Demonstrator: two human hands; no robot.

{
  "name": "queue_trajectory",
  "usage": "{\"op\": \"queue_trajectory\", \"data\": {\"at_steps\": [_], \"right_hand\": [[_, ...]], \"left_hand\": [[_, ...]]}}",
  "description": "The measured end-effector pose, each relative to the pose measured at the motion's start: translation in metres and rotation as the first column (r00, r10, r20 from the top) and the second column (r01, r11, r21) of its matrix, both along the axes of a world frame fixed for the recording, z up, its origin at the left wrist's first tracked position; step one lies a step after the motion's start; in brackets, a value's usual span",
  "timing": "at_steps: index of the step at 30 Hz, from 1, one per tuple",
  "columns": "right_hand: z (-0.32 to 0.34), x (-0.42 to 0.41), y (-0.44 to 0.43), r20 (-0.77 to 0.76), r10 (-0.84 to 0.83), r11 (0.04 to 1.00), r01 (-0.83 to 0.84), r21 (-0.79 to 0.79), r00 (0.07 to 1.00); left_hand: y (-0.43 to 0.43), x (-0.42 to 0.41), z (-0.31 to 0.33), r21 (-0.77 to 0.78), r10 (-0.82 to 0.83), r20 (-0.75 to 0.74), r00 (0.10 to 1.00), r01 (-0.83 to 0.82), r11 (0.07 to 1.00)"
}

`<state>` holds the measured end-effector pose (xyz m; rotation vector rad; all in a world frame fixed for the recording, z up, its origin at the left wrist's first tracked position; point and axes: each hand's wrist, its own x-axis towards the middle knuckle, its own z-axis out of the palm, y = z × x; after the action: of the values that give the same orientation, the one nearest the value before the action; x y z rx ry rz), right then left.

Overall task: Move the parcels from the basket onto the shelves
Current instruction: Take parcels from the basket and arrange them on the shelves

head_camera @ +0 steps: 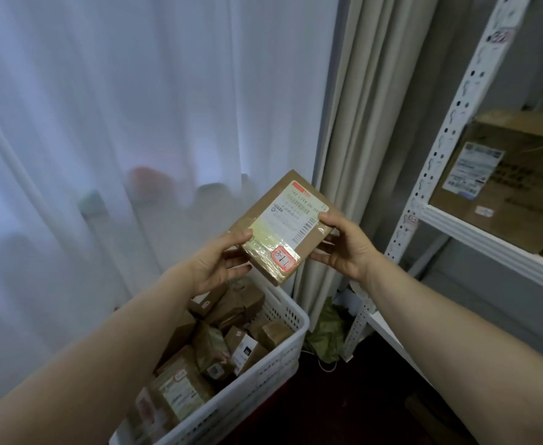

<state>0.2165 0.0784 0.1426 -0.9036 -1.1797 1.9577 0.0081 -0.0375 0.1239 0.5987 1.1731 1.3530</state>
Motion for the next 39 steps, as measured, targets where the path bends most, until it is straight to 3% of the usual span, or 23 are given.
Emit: {"op": "queue_trajectory", "data": {"at_steps": [14, 18, 23, 28, 33, 39], "right_hand": [[0.003, 0.060, 0.001, 0.002, -0.179, 0.984, 0.179, -0.017, 0.984], [0.008, 0.079, 0.000, 0.027, -0.250, 0.968, 0.249, 0.024, 0.968], [0.011, 0.103, -0.001, 0.137, -0.322, 0.943, 0.305, 0.134, 0.937], [0.007, 0.128, -0.005, 0.232, -0.402, 0.915, 0.379, 0.140, 0.886], [0.005, 0.155, -0.013, 0.253, -0.448, 0.894, 0.437, 0.099, 0.858], [0.004, 0.188, -0.021, 0.289, -0.500, 0.864, 0.493, 0.102, 0.816]], "left_hand": [[0.036, 0.043, 0.010, 0.008, -0.166, -0.022, 0.986, 0.166, 0.986], [0.047, 0.055, 0.012, -0.021, -0.227, -0.094, 0.969, 0.226, 0.974], [0.070, 0.069, 0.012, -0.093, -0.259, -0.494, 0.830, 0.246, 0.965], [0.087, 0.112, 0.033, -0.016, -0.307, -0.525, 0.794, 0.352, 0.936], [0.094, 0.156, 0.041, -0.047, -0.393, -0.594, 0.701, 0.458, 0.888], [0.094, 0.187, 0.043, -0.074, -0.472, -0.569, 0.673, 0.530, 0.845]]}}
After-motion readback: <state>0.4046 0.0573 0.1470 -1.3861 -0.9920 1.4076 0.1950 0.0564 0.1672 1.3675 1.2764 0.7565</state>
